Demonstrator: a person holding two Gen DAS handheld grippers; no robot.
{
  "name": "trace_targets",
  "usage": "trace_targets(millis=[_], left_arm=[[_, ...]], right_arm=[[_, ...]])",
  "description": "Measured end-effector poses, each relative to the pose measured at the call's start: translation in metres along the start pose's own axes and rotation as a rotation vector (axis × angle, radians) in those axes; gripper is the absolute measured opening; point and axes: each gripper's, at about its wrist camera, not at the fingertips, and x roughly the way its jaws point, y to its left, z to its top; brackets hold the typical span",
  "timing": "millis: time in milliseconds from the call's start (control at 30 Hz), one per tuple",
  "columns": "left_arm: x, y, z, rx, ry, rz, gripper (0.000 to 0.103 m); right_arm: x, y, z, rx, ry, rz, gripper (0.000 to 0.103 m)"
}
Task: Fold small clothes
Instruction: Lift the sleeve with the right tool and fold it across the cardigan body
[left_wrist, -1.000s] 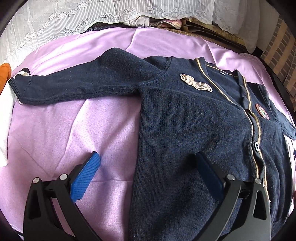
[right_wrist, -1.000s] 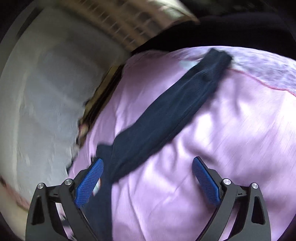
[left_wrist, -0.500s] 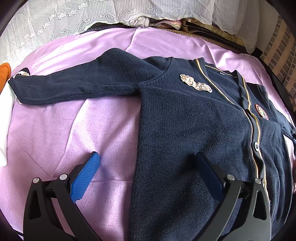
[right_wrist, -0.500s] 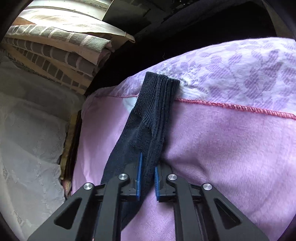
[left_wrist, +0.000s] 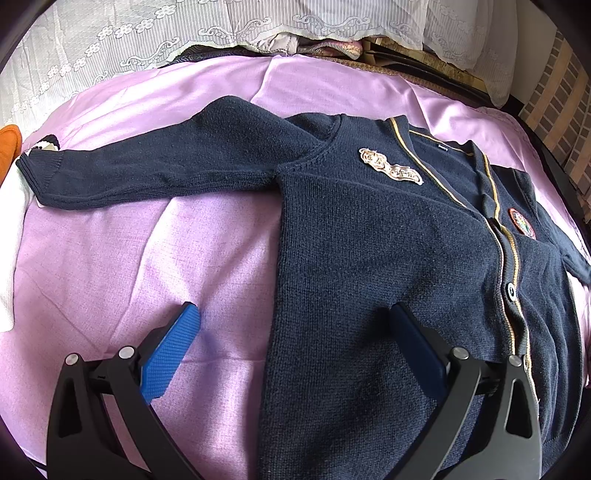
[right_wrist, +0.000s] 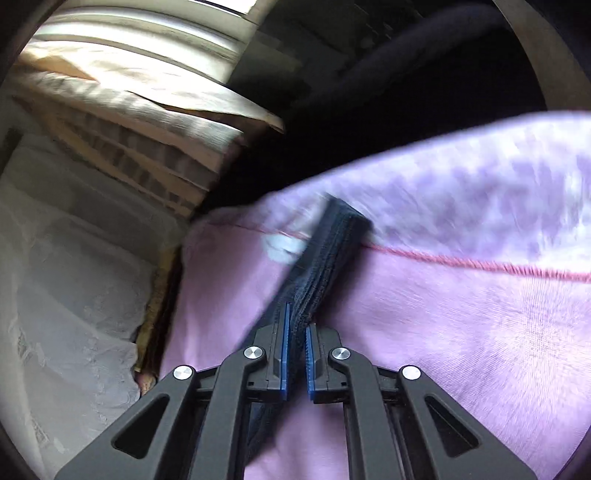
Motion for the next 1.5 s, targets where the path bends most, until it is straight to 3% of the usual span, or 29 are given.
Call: trace_targets(millis=[133,433,667,833,1200,1500], left_arm=[[0.0,0.0,0.0,0.0,0.0,0.0,0.099],[0.0,0.0,0.0,0.0,-0.001,-0.001,0.099],[0.0,0.0,0.0,0.0,0.0,0.0,0.099],[0.0,0.0,0.0,-0.001,-0.001,-0.001,0.099],[0.0,0.0,0.0,-0.001,-0.001,-0.001,0.099],[0.0,0.0,-0.001,0.0,-0.002,0.0,0.099]], right_arm=[[-0.001,0.006,0.003,-0.019,-0.005,0.025,0.02],[-0.002,0.005,0.01,-0.021,-0.038,0.045,0.009],[-0.019,0.047,-0.002,-0.213,-0.063,0.114,0.008],[-0.023,0.081,-0.018,-0.306,-0.015,0.182,0.008],[-0.005,0.179,-0.097,-0.547,0.138,0.258,0.008],[0.014,0.226,-0.175,-0.724,0.265,0.279,0.008]])
